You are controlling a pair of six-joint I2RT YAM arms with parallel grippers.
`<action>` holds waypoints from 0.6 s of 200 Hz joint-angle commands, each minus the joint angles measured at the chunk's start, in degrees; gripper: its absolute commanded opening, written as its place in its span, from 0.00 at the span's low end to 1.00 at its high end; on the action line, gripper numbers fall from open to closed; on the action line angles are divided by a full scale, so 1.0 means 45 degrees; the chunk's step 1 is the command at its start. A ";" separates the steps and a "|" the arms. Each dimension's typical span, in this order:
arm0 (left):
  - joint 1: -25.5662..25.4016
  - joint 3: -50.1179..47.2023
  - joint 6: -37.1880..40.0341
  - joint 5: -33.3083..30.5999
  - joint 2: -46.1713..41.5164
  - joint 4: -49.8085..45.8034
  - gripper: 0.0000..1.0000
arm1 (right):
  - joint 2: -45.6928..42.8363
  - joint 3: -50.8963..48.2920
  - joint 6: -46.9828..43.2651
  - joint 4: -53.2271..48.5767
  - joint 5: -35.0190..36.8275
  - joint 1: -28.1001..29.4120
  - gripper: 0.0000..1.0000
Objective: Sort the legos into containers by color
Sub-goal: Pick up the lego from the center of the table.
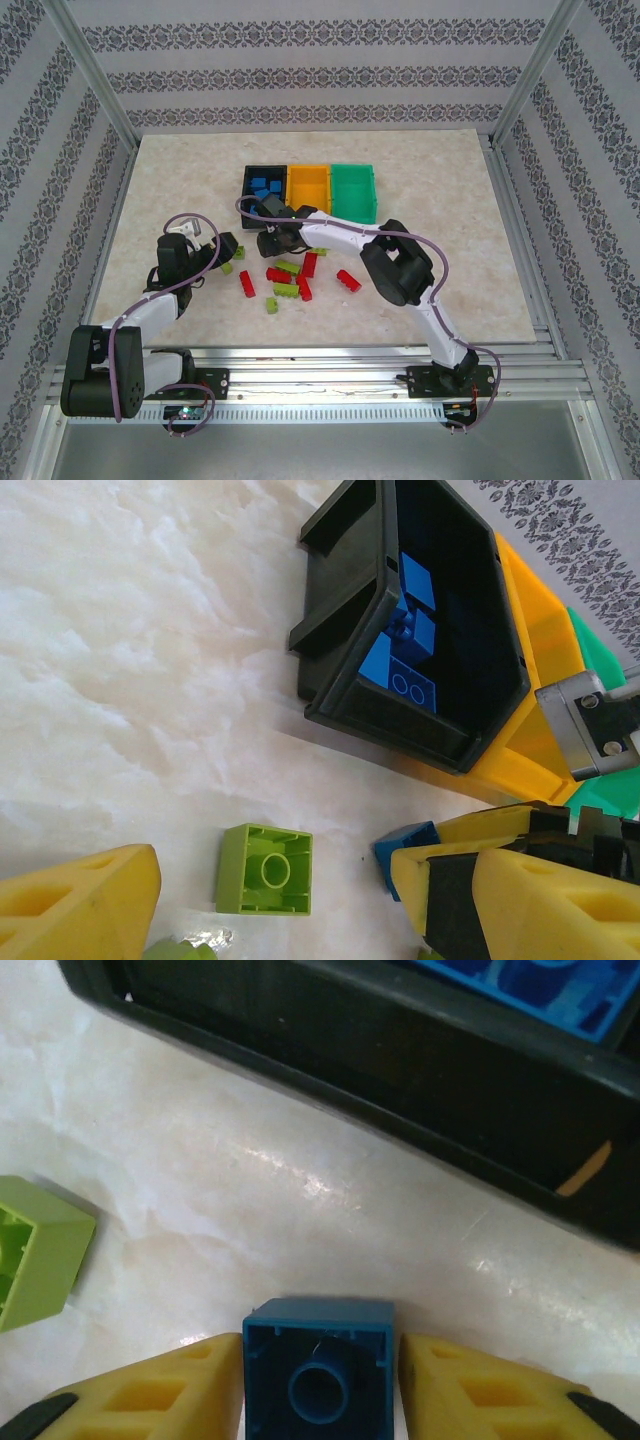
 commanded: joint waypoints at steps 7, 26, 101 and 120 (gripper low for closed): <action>0.0191 0.0120 -0.0099 0.0196 0.0067 0.0619 0.82 | -0.0407 -0.0556 -0.0200 0.0005 0.0160 -0.0087 0.35; 0.0191 0.0106 -0.0125 0.0195 0.0082 0.0621 0.82 | -0.0778 -0.0967 -0.0255 0.0192 0.0182 -0.0088 0.34; 0.0191 0.0111 -0.0192 0.0284 0.0268 0.0767 0.82 | -0.2044 -0.1854 -0.0259 0.0481 0.0151 0.0001 0.33; 0.0191 0.0126 -0.0222 0.0361 0.0363 0.0802 0.82 | -0.2514 -0.1919 -0.0268 0.0503 0.0093 0.0021 0.33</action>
